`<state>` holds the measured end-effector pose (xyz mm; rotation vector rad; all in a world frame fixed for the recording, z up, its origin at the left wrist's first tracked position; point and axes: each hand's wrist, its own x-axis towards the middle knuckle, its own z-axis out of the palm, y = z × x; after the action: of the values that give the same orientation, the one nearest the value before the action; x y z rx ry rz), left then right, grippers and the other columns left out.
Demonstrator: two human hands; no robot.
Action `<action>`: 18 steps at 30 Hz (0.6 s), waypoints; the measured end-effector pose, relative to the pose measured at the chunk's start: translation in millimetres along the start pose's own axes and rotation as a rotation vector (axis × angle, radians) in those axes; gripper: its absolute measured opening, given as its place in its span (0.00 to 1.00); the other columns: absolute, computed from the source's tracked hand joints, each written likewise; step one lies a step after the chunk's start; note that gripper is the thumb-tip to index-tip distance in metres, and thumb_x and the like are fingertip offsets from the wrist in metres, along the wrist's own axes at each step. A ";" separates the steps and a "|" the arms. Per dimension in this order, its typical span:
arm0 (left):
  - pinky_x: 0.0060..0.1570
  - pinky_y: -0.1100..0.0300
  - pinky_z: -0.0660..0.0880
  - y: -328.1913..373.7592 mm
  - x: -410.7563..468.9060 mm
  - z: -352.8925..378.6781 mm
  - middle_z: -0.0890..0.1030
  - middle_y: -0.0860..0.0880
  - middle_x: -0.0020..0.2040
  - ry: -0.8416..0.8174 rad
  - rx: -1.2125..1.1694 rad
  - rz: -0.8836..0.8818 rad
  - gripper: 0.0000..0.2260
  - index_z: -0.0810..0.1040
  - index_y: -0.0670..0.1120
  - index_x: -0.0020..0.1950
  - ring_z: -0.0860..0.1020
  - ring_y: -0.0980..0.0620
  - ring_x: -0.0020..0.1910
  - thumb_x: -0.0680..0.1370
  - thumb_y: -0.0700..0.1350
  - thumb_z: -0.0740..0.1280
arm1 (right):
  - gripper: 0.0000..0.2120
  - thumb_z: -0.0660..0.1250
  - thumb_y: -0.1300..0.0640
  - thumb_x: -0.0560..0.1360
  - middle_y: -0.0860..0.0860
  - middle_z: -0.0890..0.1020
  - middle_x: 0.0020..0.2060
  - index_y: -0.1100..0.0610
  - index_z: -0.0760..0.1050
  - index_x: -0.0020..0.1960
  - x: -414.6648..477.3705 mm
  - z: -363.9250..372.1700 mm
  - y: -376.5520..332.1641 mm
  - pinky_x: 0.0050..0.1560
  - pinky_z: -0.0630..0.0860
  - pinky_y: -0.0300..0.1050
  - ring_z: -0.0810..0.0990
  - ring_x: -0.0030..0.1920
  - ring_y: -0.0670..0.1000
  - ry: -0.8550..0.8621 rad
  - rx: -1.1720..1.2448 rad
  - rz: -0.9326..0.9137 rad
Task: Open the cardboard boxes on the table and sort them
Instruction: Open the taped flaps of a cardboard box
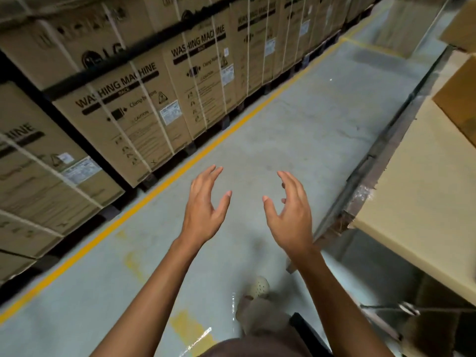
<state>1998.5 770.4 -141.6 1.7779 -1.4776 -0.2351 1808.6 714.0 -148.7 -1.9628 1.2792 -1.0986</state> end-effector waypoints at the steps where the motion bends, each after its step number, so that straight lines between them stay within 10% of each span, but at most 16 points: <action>1: 0.71 0.57 0.63 -2.3 19.3 1.9 0.71 0.48 0.73 -0.007 0.003 0.005 0.23 0.69 0.48 0.74 0.67 0.49 0.73 0.80 0.51 0.65 | 0.27 0.65 0.51 0.76 0.54 0.72 0.70 0.57 0.69 0.73 17.2 3.8 3.3 0.60 0.76 0.61 0.74 0.68 0.56 0.015 0.007 0.007; 18: 0.70 0.68 0.58 35.5 321.3 132.4 0.71 0.48 0.73 -0.216 -0.170 0.305 0.23 0.69 0.46 0.74 0.67 0.50 0.73 0.80 0.50 0.65 | 0.27 0.66 0.53 0.75 0.54 0.72 0.70 0.57 0.69 0.73 247.7 -25.8 82.7 0.61 0.76 0.61 0.73 0.69 0.55 0.351 -0.107 0.165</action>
<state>1990.4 423.8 -99.0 1.4047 -1.8019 -0.3923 1800.7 453.6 -117.2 -1.7502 1.6825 -1.3557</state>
